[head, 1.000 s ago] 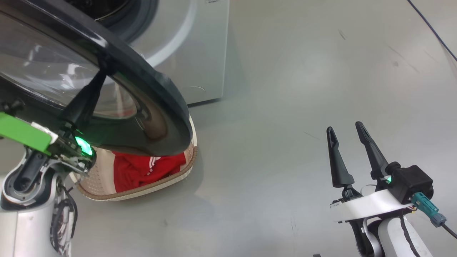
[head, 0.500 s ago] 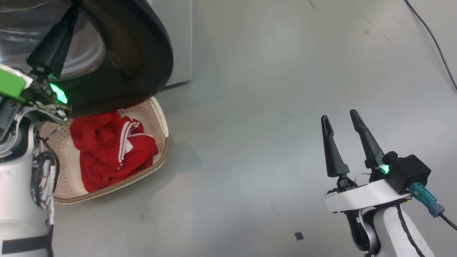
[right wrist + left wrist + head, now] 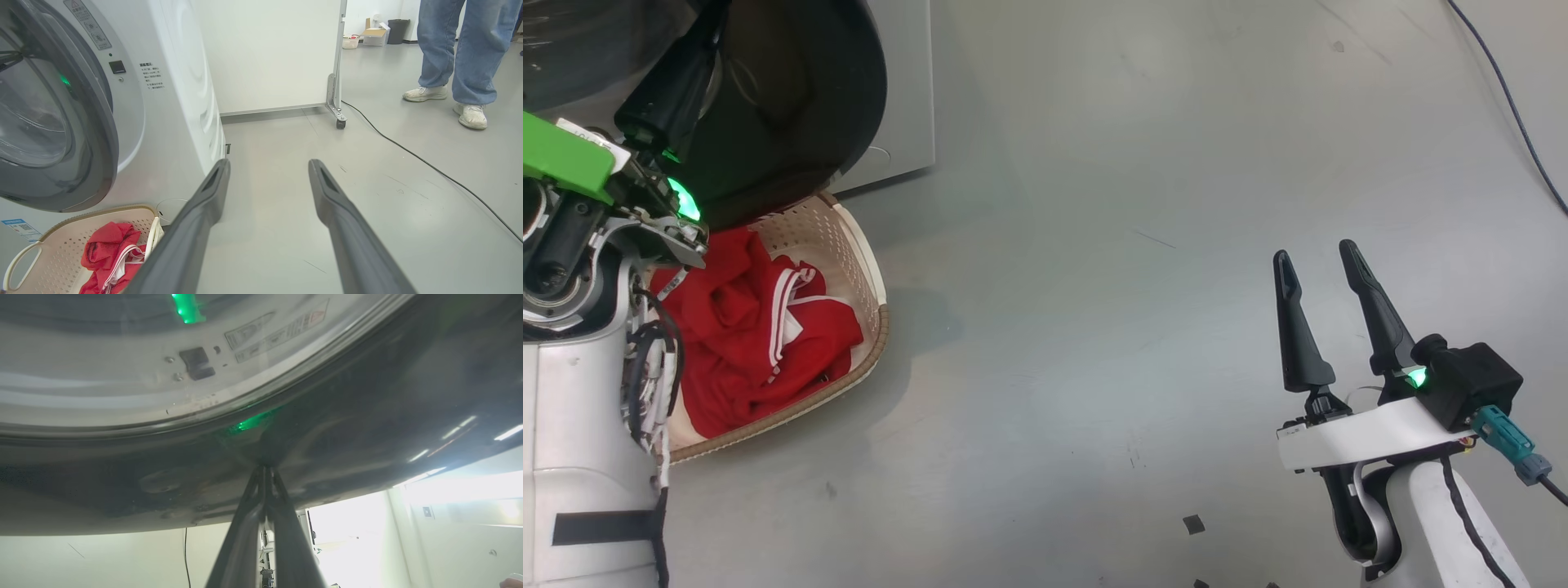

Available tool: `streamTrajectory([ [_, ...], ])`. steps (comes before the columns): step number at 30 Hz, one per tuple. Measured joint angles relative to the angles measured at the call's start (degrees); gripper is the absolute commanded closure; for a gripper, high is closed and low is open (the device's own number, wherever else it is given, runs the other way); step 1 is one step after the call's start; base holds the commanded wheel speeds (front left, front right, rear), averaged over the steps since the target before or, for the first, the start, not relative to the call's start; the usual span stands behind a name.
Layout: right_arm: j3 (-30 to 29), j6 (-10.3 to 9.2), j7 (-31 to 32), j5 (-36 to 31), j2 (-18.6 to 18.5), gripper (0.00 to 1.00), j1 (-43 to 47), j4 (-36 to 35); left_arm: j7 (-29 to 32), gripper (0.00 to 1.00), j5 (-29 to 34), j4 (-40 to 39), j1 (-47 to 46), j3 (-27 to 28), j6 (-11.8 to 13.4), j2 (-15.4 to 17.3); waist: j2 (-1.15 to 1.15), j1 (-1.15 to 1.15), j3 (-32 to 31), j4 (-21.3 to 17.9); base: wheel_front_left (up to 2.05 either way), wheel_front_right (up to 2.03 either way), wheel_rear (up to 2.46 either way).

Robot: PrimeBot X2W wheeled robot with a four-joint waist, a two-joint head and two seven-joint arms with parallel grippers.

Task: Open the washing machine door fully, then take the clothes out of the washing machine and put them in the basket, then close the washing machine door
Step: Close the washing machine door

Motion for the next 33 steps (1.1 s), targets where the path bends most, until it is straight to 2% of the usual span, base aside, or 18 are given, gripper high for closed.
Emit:
streamTrajectory([
  [11, -1.43, -0.40, -0.07, -0.03, -0.11, 0.00, -0.16, 1.32, -1.32, 1.00, 0.09, 1.57, 1.20, 1.67, -0.93, -1.37, 0.00, 0.00, -1.15, 3.54, 0.00, 0.00, 0.00],
  [17, -2.12, -0.41, -0.08, -0.19, -0.66, 0.00, -0.16, 2.33, -3.55, 1.00, -1.07, 1.15, 5.81, 4.08, -0.96, -2.30, 0.00, 0.00, -2.42, 6.08, 0.00, 0.00, 0.00],
  [23, -2.91, -0.41, -0.09, -0.75, -1.78, 0.00, -0.13, 3.45, -6.54, 1.00, -1.04, -2.54, 10.74, 6.49, -0.96, -3.21, 0.00, 0.00, -4.31, 8.71, 0.00, 0.00, 0.00],
  [24, -3.04, -0.41, -0.08, -0.87, -1.96, 0.00, -0.10, 3.59, -7.28, 0.90, -1.03, -3.05, 11.66, 7.06, -0.96, -3.44, 0.00, 0.00, -4.67, 9.16, 0.00, 0.00, 0.00],
  [26, -3.30, -0.41, -0.09, -1.18, -2.24, 0.00, 0.01, 3.82, -7.87, 0.60, -1.03, -4.27, 13.64, 7.62, -0.96, -3.89, 0.00, 0.00, -5.43, 10.09, 0.00, 0.00, 0.00],
  [27, -3.37, -0.41, -0.09, -1.21, -2.35, 0.00, 0.16, 3.87, -8.60, 0.25, -0.92, -4.69, 14.48, 7.65, -0.96, -4.24, 0.00, 0.00, -5.81, 10.57, 0.00, 0.00, 0.00],
  [28, -3.43, -0.41, -0.09, -1.21, -2.52, 0.00, 0.36, 3.96, -9.35, 0.00, -0.41, -4.94, 15.31, 7.65, -0.96, -4.60, 0.00, 0.00, -6.19, 11.07, 0.00, 0.00, 0.00],
  [33, -3.80, -0.42, -0.09, -1.42, -3.28, 0.00, 1.02, 4.47, -12.68, 0.00, 3.18, -5.31, 19.63, 7.38, -0.96, -5.03, 0.00, 0.00, -8.15, 13.63, 0.00, 0.00, 0.00],
])
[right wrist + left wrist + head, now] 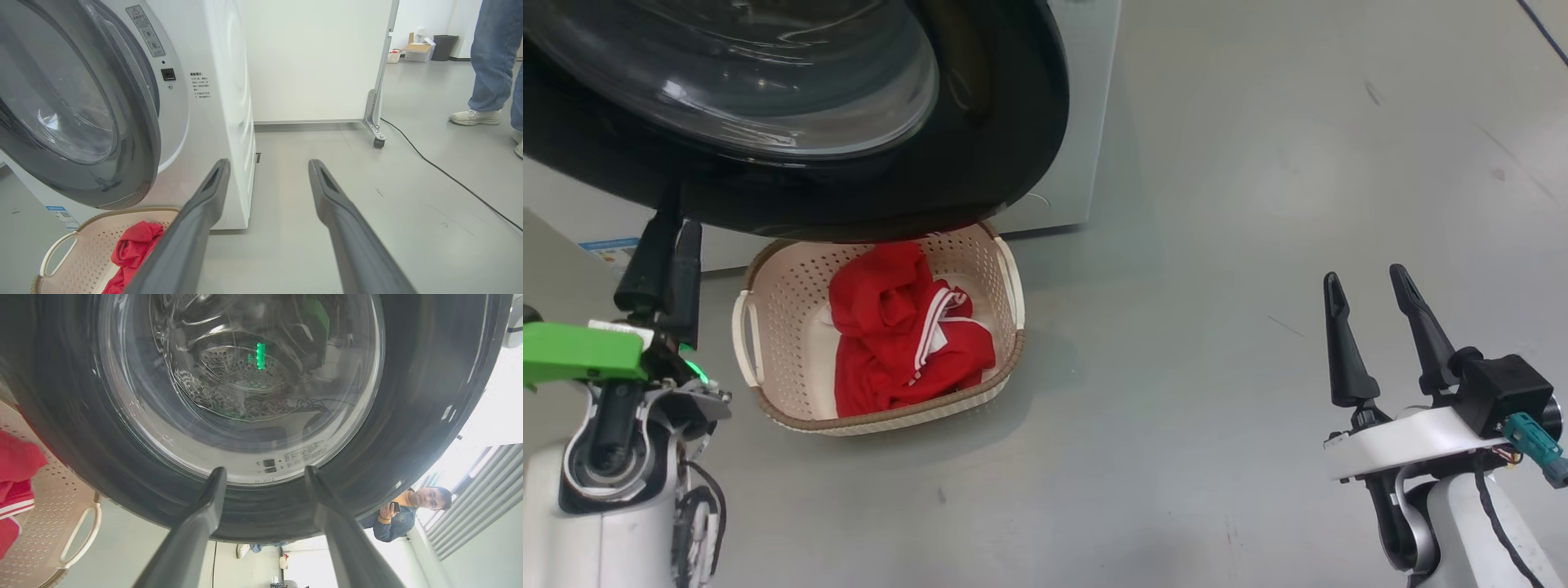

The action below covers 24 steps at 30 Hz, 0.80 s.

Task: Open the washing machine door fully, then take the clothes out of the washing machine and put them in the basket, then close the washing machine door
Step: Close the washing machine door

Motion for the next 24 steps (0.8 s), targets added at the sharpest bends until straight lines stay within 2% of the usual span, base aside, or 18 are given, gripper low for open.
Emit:
streamTrajectory([
  [5, 0.14, 0.00, -0.01, -0.26, -0.12, 0.00, 0.87, 0.32, -4.26, 0.00, 7.79, -2.53, 3.07, -1.72, 0.00, 0.30, 0.00, 0.00, -2.10, 2.52, 0.00, 0.00, 0.00],
  [7, 0.18, 0.00, -0.16, -0.34, -0.14, 0.00, 1.02, 0.33, -6.25, 0.00, 13.49, -3.70, 4.20, -3.18, -0.01, 1.12, 0.00, 0.00, -2.97, 3.44, 0.00, 0.00, 0.00],
  [11, 0.30, 0.00, -0.42, -0.64, -0.45, 0.00, 2.30, 0.45, -11.67, 0.00, 27.04, -4.67, 7.08, -6.90, -0.02, 5.54, 0.00, 0.00, -4.66, 5.15, 0.00, 0.00, 0.00],
  [12, 0.30, 0.00, -0.42, -0.64, -0.45, 0.00, 2.30, 0.45, -11.67, 0.00, 27.04, -4.67, 7.08, -6.90, -0.02, 5.54, 0.00, 0.00, -4.66, 5.15, 0.00, 0.00, 0.00],
  [17, 0.86, 0.00, -0.42, -0.79, -0.53, 0.00, 3.00, 0.58, -18.16, 0.00, 40.94, -5.28, 9.96, -10.94, -0.04, 9.59, 0.00, 0.00, -6.87, 6.81, 0.00, 0.00, 0.00],
  [20, 1.24, 0.00, -0.42, -1.14, -0.52, 0.00, 3.12, 0.59, -21.87, 0.00, 47.26, -5.43, 11.42, -11.82, -0.05, 10.10, 0.00, 0.00, -8.20, 7.48, 0.00, 0.00, 0.00],
  [21, 1.55, 0.00, -0.42, -1.36, -0.52, 0.00, 3.42, 0.59, -24.10, 0.00, 51.89, -5.86, 12.51, -12.94, 0.37, 11.15, 0.00, 0.00, -9.06, 7.78, 0.00, 0.00, 0.00],
  [24, 1.96, -0.01, -0.42, -1.81, -0.54, 0.00, 4.38, 0.57, -26.42, 0.00, 57.61, -6.76, 14.73, -14.80, 3.10, 11.87, 0.00, 0.00, -10.51, 8.04, 0.00, 0.00, 0.00],
])
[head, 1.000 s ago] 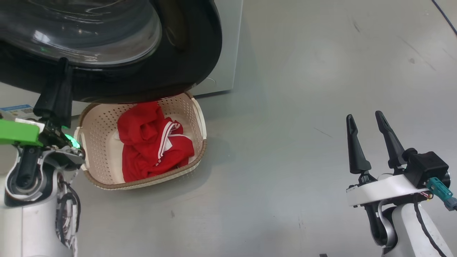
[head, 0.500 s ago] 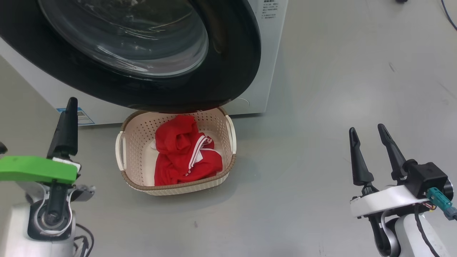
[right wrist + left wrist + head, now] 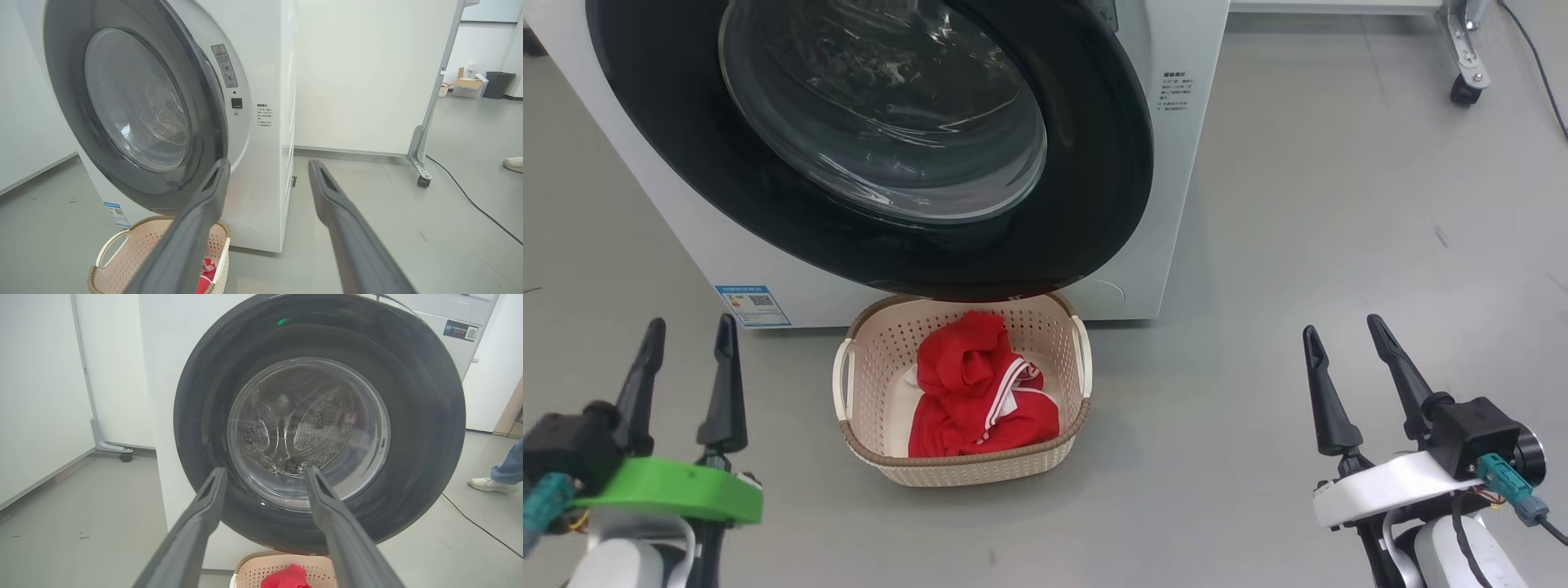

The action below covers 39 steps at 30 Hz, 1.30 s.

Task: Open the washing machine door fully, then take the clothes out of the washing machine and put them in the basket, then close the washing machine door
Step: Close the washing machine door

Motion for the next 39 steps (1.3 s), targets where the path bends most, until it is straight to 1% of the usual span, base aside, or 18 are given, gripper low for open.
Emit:
streamTrajectory([
  [2, 0.03, -0.02, 0.00, -0.46, -0.02, 0.00, 0.19, -0.01, -0.92, 0.00, 2.33, 0.08, 1.35, -1.23, 1.56, -0.11, 0.00, 0.00, -0.58, 0.00, 0.00, 0.00, 0.00],
  [4, 0.02, -0.13, 0.01, -0.60, -0.03, 0.00, 0.79, 0.00, -1.54, 0.00, 3.10, 0.33, 2.89, -2.24, 2.69, -0.57, 0.00, 0.00, -1.15, -0.07, 0.00, 0.00, 0.00],
  [5, 0.02, -0.46, 0.01, -0.60, -0.03, 0.00, 1.16, 0.03, -1.65, 0.00, 4.12, 0.60, 3.67, -2.68, 3.23, -0.58, 0.00, 0.00, -1.42, -0.13, 0.00, 0.00, 0.00],
  [8, 0.02, -0.64, 0.01, -0.60, -0.02, 0.00, 2.27, 0.26, -1.60, 0.00, 5.63, 1.33, 5.71, -3.92, 5.21, -0.94, 0.00, 0.00, -2.26, -0.33, 0.00, 0.00, 0.00],
  [9, 0.01, -0.97, 0.01, -0.60, -0.01, 0.00, 2.66, 0.35, -1.58, 0.00, 5.90, 1.47, 6.37, -4.17, 5.67, -1.18, 0.00, 0.00, -2.54, -0.41, 0.00, 0.00, 0.00],
  [14, 0.02, -1.14, 0.09, -0.60, 0.12, 0.00, 4.48, 0.42, -1.59, 0.00, 7.54, 1.80, 8.55, -5.56, 8.12, -2.22, 0.00, 0.00, -3.86, -0.74, 0.00, 0.00, 0.00],
  [15, -0.01, -1.53, 0.12, -0.60, 0.24, 0.00, 4.77, 0.42, -1.59, 0.00, 7.72, 1.81, 8.84, -5.81, 8.13, -2.58, 0.00, 0.00, -4.08, -0.79, 0.00, 0.00, 0.00],
  [19, 0.00, -1.62, 0.59, -0.59, 0.51, 0.00, 5.75, 0.29, -1.59, 0.00, 8.33, 1.77, 9.64, -6.14, 8.65, -2.94, 0.00, 0.00, -4.68, -0.91, 0.00, 0.00, 0.00],
  [21, -0.03, -2.05, 0.60, -0.59, 0.53, 0.00, 5.84, 0.22, -1.59, 0.00, 8.61, 1.76, 9.74, -6.41, 8.82, -3.07, 0.00, 0.00, -4.88, -0.91, 0.00, 0.00, 0.00],
  [29, 0.02, -2.11, 1.11, -0.58, 0.56, 0.00, 6.72, -0.71, -1.64, 0.00, 9.46, 0.80, 10.35, -6.44, 9.39, -4.37, 0.00, 0.00, -4.98, -0.90, 0.00, 0.00, 0.00],
  [36, 0.08, -2.13, 1.30, -0.58, 0.58, 0.00, 6.78, -1.45, -1.65, 0.00, 9.93, 0.04, 10.68, -6.39, 9.57, -4.75, 0.00, 0.00, -4.76, -0.86, 0.00, 0.00, 0.00],
  [39, 0.09, -2.60, 1.37, -0.58, 0.58, 0.00, 6.79, -1.68, -1.65, 0.00, 9.99, -0.08, 10.70, -6.39, 9.60, -4.80, 0.00, 0.00, -4.64, -0.81, 0.00, 0.00, 0.00],
])
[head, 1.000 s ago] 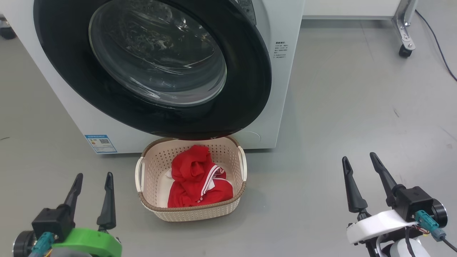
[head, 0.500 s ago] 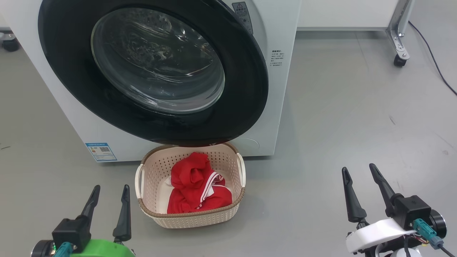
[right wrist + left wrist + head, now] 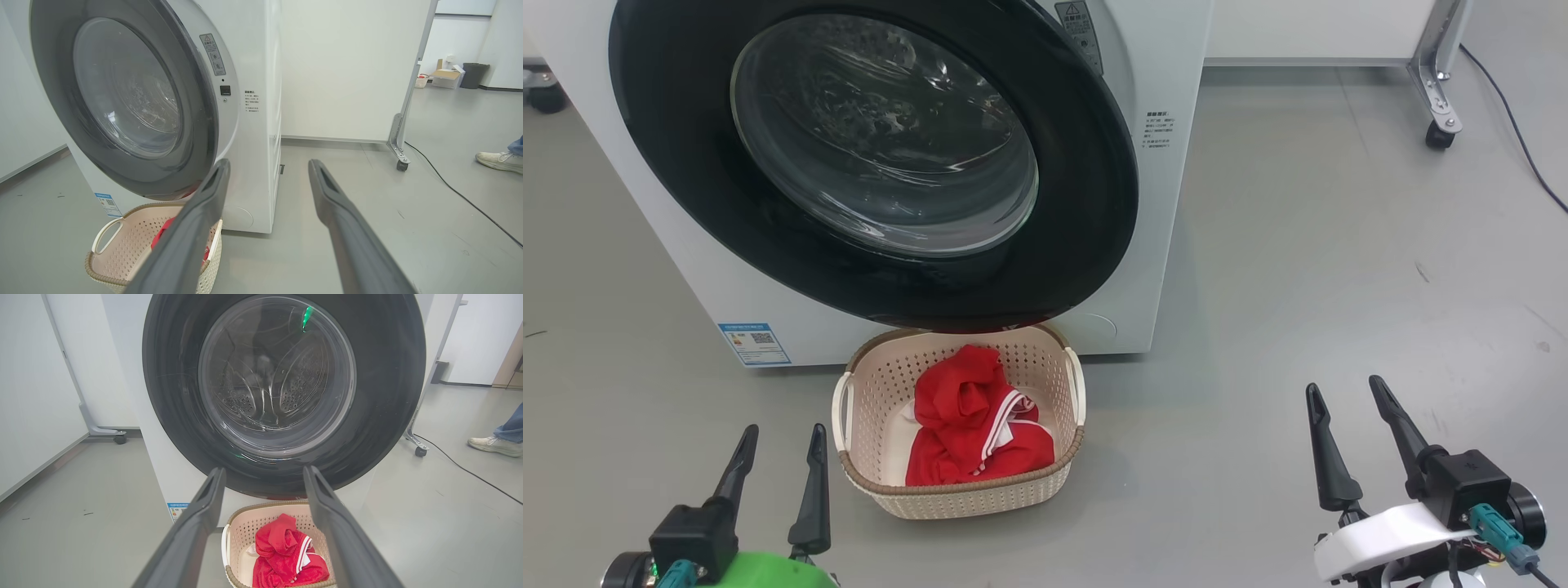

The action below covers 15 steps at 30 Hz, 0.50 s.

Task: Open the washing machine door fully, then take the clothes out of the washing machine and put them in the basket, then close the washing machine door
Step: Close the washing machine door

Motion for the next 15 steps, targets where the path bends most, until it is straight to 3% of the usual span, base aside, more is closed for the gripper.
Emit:
streamTrajectory([
  [10, 0.12, 0.00, 0.44, 0.00, -0.04, 0.00, 0.01, -0.65, -0.01, 0.00, 1.69, -0.81, 0.05, 0.00, 0.43, -0.68, 0.00, 0.00, 0.41, 0.02, 0.00, 0.00, 0.00],
  [11, 0.11, -0.01, 0.44, 0.00, -0.04, 0.34, 0.01, -0.76, -0.01, 0.00, 1.74, -0.87, 0.05, 0.02, 0.44, -0.73, 0.00, 0.00, 0.45, 0.01, 0.00, 0.00, 0.00],
  [12, 0.10, -0.01, 0.44, 0.00, -0.05, 0.75, 0.01, -0.90, -0.01, 0.00, 1.78, -0.98, 0.06, 0.04, 0.44, -0.79, 0.00, 0.00, 0.50, 0.00, 0.00, 0.00, 0.00],
  [13, 0.10, -0.01, 0.44, 0.00, -0.05, 1.00, 0.01, -1.02, -0.01, 0.00, 1.99, -1.11, 0.07, 0.04, 0.44, -0.79, 0.00, 0.00, 0.54, -0.01, 0.00, 0.00, 0.00],
  [15, 0.10, -0.01, 0.49, 0.01, -0.08, 1.00, 0.01, -1.24, -0.01, 0.00, 2.05, -1.31, 0.07, 0.04, 0.44, -0.87, 0.00, 0.00, 0.64, -0.04, 0.00, 0.00, 0.00],
])
